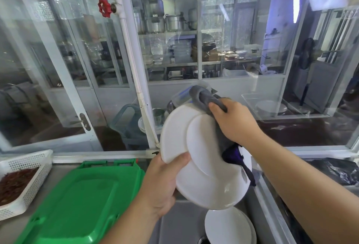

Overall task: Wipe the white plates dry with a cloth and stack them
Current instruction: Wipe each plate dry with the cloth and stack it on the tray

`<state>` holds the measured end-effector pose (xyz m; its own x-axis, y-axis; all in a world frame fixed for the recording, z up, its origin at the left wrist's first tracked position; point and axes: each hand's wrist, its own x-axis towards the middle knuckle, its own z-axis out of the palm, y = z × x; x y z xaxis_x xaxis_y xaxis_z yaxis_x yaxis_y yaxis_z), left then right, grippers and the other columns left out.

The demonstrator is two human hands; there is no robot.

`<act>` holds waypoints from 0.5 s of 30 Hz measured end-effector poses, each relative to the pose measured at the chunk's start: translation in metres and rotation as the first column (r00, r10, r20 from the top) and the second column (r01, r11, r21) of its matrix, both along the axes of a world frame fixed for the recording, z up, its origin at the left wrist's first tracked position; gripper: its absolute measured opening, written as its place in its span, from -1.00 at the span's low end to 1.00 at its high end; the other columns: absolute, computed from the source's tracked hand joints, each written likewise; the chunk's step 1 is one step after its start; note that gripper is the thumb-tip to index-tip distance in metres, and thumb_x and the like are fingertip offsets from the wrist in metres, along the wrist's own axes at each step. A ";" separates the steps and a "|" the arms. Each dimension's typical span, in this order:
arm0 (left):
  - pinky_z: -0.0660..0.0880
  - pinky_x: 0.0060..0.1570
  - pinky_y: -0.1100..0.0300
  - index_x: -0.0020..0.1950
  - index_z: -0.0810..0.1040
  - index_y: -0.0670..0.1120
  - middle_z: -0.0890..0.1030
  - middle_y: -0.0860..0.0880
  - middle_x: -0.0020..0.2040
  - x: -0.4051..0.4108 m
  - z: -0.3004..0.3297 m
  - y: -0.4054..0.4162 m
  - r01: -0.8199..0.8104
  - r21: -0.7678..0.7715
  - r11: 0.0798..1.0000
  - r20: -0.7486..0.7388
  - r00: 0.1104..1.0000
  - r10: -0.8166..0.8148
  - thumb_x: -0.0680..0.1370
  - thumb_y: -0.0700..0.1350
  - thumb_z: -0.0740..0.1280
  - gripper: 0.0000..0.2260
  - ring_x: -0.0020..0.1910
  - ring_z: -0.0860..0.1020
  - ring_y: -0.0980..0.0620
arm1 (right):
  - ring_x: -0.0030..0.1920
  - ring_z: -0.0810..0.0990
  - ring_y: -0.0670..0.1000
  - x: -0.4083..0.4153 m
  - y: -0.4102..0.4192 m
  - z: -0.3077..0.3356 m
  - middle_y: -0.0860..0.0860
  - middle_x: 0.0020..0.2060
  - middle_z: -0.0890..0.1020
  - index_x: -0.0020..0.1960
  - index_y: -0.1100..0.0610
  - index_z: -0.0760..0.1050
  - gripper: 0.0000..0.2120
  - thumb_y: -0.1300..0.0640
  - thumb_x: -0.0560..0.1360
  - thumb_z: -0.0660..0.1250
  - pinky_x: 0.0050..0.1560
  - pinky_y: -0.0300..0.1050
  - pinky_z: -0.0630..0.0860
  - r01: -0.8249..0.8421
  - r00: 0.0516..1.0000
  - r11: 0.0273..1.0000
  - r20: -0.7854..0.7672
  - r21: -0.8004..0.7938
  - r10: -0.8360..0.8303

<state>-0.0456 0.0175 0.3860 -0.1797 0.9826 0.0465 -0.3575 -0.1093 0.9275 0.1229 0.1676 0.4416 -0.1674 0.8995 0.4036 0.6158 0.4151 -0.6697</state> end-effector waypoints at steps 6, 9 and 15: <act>0.69 0.02 0.09 0.10 0.80 0.03 0.77 -0.17 0.13 0.004 0.000 0.003 -0.029 0.024 0.999 -0.040 0.999 0.030 0.44 -0.17 0.45 -0.72 0.13 0.74 -0.11 | -0.03 0.59 0.11 0.012 -0.002 -0.017 -0.13 -0.27 0.56 0.05 0.07 0.62 -0.70 -0.10 0.69 0.22 -0.12 -0.07 0.41 0.107 0.989 0.989 -0.090 -0.107 -0.116; 0.68 -0.06 0.15 0.10 0.80 -0.02 0.78 -0.15 0.11 0.004 0.003 0.009 -0.012 0.033 0.999 -0.055 0.998 0.014 0.44 -0.18 0.45 -0.72 0.10 0.75 -0.07 | -0.16 0.56 -0.02 0.000 -0.019 -0.016 -0.10 -0.22 0.65 -0.03 0.04 0.58 -0.77 -0.08 0.66 0.27 -0.20 -0.20 0.37 -0.022 0.996 0.993 -0.079 0.118 0.031; 0.71 0.02 0.05 0.11 0.79 -0.05 0.76 -0.20 0.12 0.005 0.004 0.016 -0.047 0.021 0.999 -0.024 0.999 0.048 0.44 -0.20 0.49 -0.74 0.12 0.74 -0.16 | 0.33 0.55 -0.03 -0.025 -0.035 0.002 -0.08 0.35 0.64 0.41 0.01 0.55 -0.60 -0.08 0.63 0.25 0.33 -0.17 0.44 -0.392 0.916 0.826 0.254 0.406 0.310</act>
